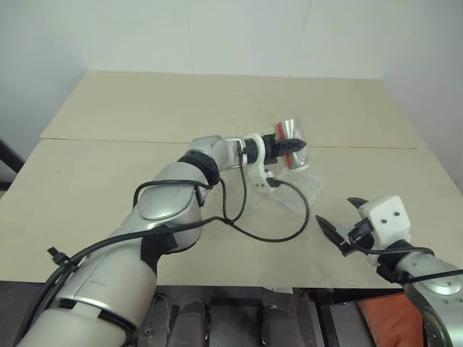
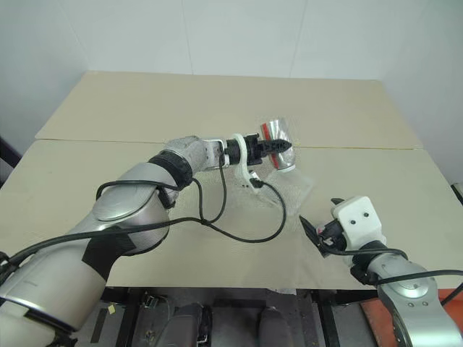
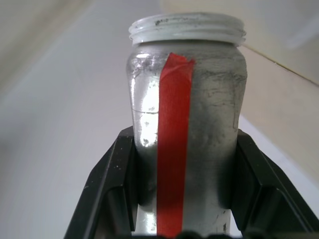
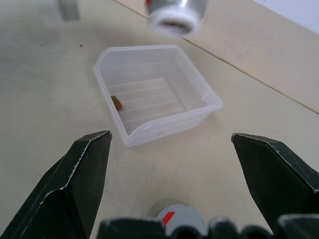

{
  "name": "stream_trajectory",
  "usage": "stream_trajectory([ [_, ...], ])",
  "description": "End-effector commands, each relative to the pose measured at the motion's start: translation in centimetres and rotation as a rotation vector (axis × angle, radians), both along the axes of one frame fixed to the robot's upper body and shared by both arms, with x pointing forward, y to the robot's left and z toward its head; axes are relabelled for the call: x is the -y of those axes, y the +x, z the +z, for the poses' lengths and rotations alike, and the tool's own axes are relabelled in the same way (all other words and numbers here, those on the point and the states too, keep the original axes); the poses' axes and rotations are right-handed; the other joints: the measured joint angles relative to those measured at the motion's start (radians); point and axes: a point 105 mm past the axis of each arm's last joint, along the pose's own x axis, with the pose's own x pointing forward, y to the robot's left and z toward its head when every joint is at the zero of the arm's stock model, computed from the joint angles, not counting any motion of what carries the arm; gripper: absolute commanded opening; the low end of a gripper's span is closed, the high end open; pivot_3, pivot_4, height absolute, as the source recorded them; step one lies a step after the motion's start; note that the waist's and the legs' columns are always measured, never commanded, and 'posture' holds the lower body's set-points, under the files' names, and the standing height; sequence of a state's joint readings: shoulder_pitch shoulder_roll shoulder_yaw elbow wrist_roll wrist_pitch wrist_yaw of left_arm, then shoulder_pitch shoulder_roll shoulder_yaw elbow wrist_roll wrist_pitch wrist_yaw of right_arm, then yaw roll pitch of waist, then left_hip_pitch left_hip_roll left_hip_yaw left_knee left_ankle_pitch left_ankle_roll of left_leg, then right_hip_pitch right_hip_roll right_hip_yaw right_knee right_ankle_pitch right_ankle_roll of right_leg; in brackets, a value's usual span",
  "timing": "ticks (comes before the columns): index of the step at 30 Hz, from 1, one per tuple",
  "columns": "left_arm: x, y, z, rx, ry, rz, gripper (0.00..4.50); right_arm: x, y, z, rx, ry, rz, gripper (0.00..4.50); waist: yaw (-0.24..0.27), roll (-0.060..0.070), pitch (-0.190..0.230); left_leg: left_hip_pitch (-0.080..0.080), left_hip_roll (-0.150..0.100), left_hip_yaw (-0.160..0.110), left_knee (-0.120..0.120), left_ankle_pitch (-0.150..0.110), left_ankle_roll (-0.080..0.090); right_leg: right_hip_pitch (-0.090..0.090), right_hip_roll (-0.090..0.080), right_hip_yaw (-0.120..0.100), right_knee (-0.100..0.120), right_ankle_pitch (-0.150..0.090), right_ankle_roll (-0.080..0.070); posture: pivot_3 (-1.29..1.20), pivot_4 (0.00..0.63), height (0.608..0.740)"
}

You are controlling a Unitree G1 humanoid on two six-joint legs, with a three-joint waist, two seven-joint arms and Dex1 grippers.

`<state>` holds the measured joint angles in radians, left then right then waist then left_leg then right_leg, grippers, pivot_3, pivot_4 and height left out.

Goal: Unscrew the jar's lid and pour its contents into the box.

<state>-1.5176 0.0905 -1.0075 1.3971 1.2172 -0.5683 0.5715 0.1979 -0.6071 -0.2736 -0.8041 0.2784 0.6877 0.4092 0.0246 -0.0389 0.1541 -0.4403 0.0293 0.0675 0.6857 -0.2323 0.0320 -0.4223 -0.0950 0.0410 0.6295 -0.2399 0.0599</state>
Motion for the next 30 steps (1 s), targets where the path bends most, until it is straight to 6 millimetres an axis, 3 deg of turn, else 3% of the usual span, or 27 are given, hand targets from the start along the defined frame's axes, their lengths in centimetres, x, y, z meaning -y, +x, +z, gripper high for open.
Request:
stream_trajectory([
  [1, -0.8, 0.7, 0.8, -0.364, -0.296, 0.113, 1.97, 0.0, 0.3, 0.6, 0.038, -0.012, -0.005, 4.47, -0.002, 0.001, 0.000, 0.000, 0.000, 0.000, 0.000, 0.000, 0.000, 0.000, 0.000, 0.000, 0.000, 0.000, 0.000, 0.00, 0.150, 0.740],
  [5, -2.7, 1.7, 0.2, -0.774, -0.609, 0.189, 1.97, -0.2, 0.4, 0.3, 0.036, -0.008, -0.005, 4.47, -0.012, 0.001, -0.001, 0.000, 0.001, 0.000, 0.003, 0.000, 0.000, 0.000, 0.000, 0.000, 0.003, 0.000, -0.001, 0.00, 0.150, 0.740],
  [8, -4.9, 2.4, 0.0, -1.144, -0.972, 0.154, 1.97, -0.3, 0.4, 0.3, 0.035, 0.000, 0.001, 4.47, -0.013, 0.001, -0.001, 0.000, 0.001, 0.000, 0.008, 0.000, 0.001, 0.001, 0.001, -0.001, 0.005, 0.000, -0.001, 0.00, 0.150, 0.740],
  [11, -7.3, 2.4, -0.4, -1.292, -1.169, 0.067, 1.97, -0.5, 0.7, 0.2, 0.031, 0.003, 0.012, 4.47, -0.014, 0.002, -0.001, 0.000, 0.001, -0.001, 0.011, -0.001, 0.001, 0.002, 0.000, -0.001, 0.007, 0.001, 0.000, 0.00, 0.150, 0.740],
  [15, -10.6, 1.8, -1.5, -1.319, -1.403, 0.003, 1.97, -1.0, 1.2, -0.1, 0.021, 0.007, 0.051, 4.47, -0.019, 0.003, -0.002, 0.001, 0.001, -0.002, 0.010, -0.001, 0.002, 0.003, 0.000, 0.000, 0.009, 0.001, 0.000, 0.00, 0.150, 0.740],
  [22, -16.7, -2.6, -4.0, -1.135, -1.716, 0.097, 1.97, -2.6, 2.8, -0.6, 0.004, 0.022, 0.137, 4.47, -0.023, 0.003, -0.002, 0.002, 0.002, -0.007, 0.010, -0.001, 0.002, 0.003, 0.000, 0.001, 0.013, 0.001, 0.000, 0.00, 0.150, 0.740],
  [30, -20.2, -4.7, -7.1, -1.062, -1.836, 0.268, 1.97, -3.3, 3.6, -0.8, 0.006, 0.023, 0.174, 4.47, -0.011, 0.003, -0.003, 0.004, 0.001, -0.008, 0.011, -0.001, 0.002, 0.006, 0.000, 0.000, 0.011, 0.001, 0.000, 0.00, 0.150, 0.740],
])
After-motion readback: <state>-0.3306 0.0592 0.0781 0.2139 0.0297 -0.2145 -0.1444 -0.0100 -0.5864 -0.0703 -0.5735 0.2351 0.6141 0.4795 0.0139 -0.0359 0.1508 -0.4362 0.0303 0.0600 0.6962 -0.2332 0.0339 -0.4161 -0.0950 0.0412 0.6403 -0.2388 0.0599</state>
